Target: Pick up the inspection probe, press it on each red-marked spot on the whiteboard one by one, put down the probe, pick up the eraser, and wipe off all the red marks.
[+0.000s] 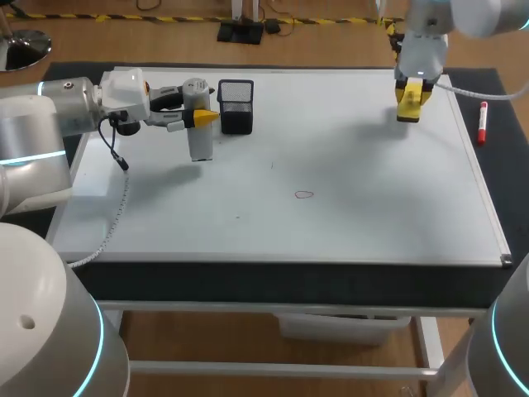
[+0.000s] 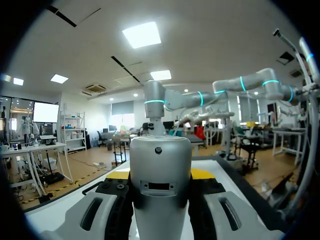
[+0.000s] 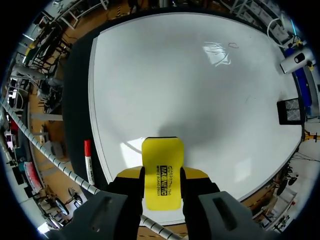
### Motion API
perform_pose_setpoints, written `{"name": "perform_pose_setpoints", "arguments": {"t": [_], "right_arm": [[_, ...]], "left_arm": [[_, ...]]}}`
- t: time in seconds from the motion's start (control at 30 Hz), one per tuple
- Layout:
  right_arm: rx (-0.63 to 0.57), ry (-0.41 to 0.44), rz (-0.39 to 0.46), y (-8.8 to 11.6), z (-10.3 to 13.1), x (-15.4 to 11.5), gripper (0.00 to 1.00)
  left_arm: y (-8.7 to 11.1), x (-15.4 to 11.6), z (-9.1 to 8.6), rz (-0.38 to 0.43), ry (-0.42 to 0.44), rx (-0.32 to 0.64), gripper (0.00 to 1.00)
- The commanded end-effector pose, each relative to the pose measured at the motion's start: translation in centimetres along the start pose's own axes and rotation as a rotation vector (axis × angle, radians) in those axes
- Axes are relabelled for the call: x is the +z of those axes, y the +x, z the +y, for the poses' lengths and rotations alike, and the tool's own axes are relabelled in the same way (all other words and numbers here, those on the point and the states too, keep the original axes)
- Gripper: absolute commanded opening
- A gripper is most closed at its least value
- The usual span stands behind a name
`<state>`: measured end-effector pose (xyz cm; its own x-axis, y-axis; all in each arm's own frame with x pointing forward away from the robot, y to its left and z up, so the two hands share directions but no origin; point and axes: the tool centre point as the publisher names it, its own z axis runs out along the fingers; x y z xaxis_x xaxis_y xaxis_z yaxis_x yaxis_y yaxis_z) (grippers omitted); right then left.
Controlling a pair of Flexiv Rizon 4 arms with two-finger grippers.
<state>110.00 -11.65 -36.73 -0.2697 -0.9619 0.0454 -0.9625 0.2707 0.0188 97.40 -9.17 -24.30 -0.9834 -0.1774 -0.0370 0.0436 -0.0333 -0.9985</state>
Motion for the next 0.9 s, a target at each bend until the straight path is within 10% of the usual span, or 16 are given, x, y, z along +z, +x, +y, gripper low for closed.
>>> {"name": "perform_pose_setpoints", "arguments": {"t": [0.03,0.4,0.9], "right_arm": [[-0.004,-0.001,0.0,0.2,-0.1,-0.2,0.0],[-0.004,-0.001,0.0,0.2,-0.1,-0.2,0.0],[-0.004,-0.001,0.0,0.2,-0.1,-0.2,0.0]], "left_arm": [[-0.1,0.0,-0.1,0.002,0.001,0.0,0.0],[-0.1,0.0,-0.1,0.002,0.001,0.0,0.0],[6.4,9.5,-1.1,0.222,0.07,0.014,0.0]]}}
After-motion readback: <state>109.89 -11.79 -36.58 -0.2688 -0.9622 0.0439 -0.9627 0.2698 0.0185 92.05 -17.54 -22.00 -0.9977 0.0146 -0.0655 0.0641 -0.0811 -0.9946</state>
